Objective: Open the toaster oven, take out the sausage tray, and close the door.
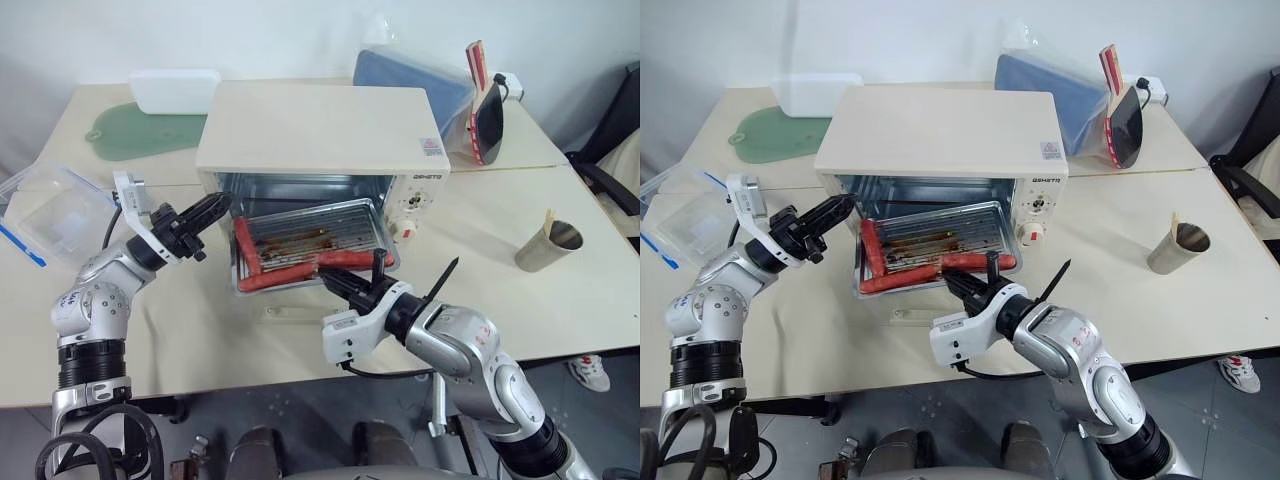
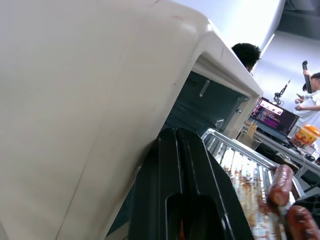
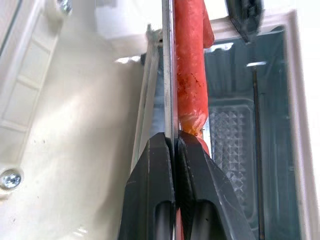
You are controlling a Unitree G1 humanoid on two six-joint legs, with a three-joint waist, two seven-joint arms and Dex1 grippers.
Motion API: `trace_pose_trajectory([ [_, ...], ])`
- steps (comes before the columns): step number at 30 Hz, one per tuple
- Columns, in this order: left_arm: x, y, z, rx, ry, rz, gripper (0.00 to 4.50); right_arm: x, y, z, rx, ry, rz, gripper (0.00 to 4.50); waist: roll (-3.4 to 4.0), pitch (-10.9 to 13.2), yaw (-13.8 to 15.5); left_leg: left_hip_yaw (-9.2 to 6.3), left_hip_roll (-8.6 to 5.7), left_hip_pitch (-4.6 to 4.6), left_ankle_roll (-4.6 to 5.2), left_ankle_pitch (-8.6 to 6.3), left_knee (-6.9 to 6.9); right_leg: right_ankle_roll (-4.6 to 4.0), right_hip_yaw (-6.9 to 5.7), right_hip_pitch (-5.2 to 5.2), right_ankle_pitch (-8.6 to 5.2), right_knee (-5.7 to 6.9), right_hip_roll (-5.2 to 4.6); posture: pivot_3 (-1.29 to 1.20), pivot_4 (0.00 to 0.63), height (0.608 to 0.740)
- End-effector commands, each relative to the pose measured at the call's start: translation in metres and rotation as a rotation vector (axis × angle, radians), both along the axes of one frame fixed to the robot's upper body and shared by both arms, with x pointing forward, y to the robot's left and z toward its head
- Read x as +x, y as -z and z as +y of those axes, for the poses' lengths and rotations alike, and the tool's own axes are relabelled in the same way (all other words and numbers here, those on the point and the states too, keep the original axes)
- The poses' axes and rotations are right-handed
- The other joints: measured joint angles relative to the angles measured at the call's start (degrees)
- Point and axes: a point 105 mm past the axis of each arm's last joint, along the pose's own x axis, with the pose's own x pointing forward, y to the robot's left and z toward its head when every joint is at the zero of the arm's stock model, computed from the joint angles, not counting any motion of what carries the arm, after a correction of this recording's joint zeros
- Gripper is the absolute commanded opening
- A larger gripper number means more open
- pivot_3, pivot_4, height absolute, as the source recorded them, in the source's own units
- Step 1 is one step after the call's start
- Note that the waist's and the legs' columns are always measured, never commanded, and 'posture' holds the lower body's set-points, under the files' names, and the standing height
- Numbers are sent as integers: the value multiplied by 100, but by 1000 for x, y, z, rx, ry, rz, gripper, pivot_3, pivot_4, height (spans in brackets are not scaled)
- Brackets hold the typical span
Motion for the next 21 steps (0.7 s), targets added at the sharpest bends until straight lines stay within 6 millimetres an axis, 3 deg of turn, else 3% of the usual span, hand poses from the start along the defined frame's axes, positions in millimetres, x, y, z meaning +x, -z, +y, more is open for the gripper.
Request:
trace_pose_trajectory([
  [1,0,-10,13,7,-34,-30,64,-13,-18,0,45,-62,-50,0,0,0,-1,0,0,0,0,0,0,0,0,0,0,0,0,0,150,740],
  [3,-2,-11,15,-2,-26,-18,64,-16,-19,0,53,-87,-51,0,0,0,-1,0,1,0,0,0,-1,0,0,-1,0,0,0,0,150,740],
  [6,-3,-11,17,-1,-36,-4,588,-19,-21,-2,56,-105,-58,0,0,0,-1,0,1,0,0,0,-1,0,0,0,0,0,0,0,150,740],
  [19,-32,-17,52,-77,-108,217,4235,-27,-20,-6,58,-157,-65,0,-4,2,12,-2,7,1,2,-1,1,0,3,0,0,2,2,0,150,740],
  [21,-33,-14,55,-78,-136,259,4458,-27,-20,-6,60,-162,-67,0,-9,3,16,-4,7,1,3,-2,4,0,3,3,0,2,1,0,150,740],
])
